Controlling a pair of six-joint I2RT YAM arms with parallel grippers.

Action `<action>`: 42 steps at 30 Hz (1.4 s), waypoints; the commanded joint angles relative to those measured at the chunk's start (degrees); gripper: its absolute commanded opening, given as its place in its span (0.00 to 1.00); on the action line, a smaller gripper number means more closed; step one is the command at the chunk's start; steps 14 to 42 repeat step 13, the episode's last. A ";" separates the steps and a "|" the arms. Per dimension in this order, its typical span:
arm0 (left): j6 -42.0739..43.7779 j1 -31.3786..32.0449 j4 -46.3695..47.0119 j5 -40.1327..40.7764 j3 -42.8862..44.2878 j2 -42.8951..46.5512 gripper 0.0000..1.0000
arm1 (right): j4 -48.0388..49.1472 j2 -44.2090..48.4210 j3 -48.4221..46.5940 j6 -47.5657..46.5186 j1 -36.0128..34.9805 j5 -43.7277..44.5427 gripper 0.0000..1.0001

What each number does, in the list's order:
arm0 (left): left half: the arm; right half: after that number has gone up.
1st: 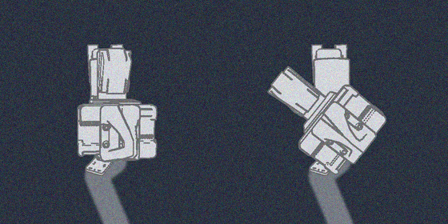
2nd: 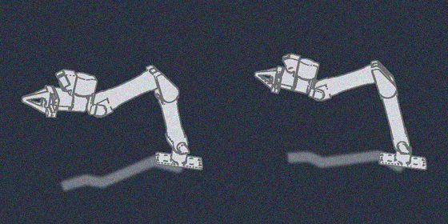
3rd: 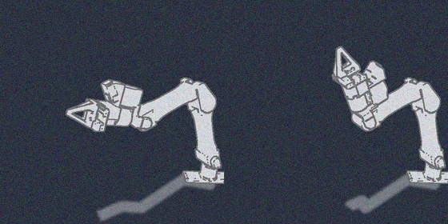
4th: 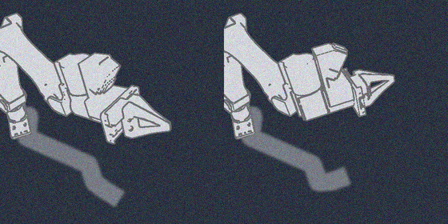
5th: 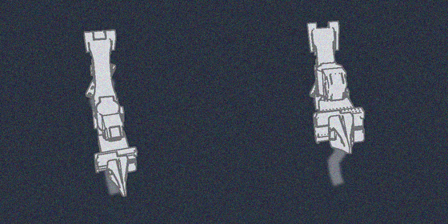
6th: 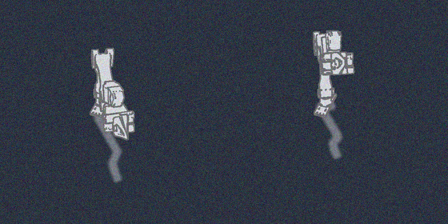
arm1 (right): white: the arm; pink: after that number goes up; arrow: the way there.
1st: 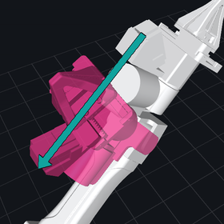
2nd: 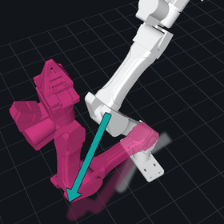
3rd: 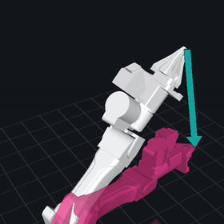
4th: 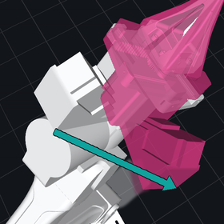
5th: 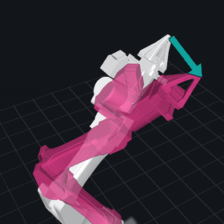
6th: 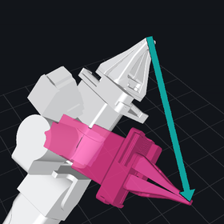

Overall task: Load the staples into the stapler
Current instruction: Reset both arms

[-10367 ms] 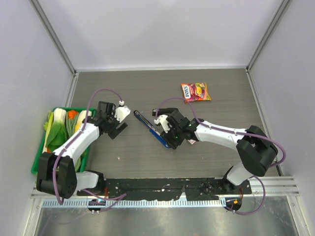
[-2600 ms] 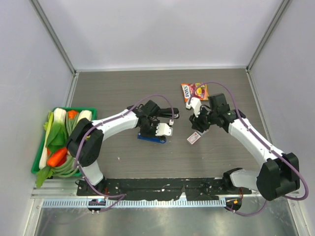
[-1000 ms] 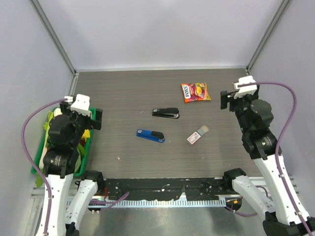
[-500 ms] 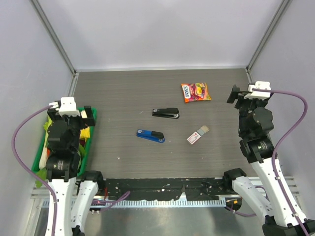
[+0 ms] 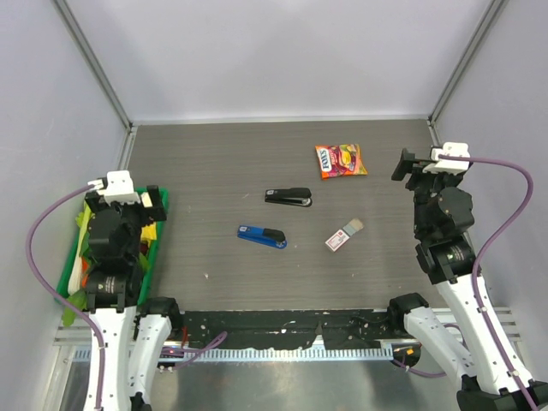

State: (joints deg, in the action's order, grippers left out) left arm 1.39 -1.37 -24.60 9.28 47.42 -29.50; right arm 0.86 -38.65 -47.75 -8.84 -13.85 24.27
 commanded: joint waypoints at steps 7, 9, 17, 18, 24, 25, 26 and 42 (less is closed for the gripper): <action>-1.12 -1.09 3.07 -2.42 -0.22 0.14 1.00 | 3.44 -0.46 0.90 0.32 -0.04 -0.72 0.83; -1.12 -1.27 2.81 -2.69 -0.05 0.05 1.00 | 3.44 -0.55 0.90 0.40 -0.04 -0.81 0.83; -1.12 -1.71 2.98 -2.08 0.48 -0.03 1.00 | 3.44 -0.81 0.90 0.58 -0.04 -0.72 0.83; -1.12 -1.71 2.98 -2.08 0.48 -0.03 1.00 | 3.44 -0.81 0.90 0.58 -0.04 -0.72 0.83; -1.12 -1.71 2.98 -2.08 0.48 -0.03 1.00 | 3.44 -0.81 0.90 0.58 -0.04 -0.72 0.83; -1.12 -1.71 2.98 -2.08 0.48 -0.03 1.00 | 3.44 -0.81 0.90 0.58 -0.04 -0.72 0.83; -1.12 -1.71 2.98 -2.08 0.48 -0.03 1.00 | 3.44 -0.81 0.90 0.58 -0.04 -0.72 0.83; -1.12 -1.71 2.98 -2.08 0.48 -0.03 1.00 | 3.44 -0.81 0.90 0.58 -0.04 -0.72 0.83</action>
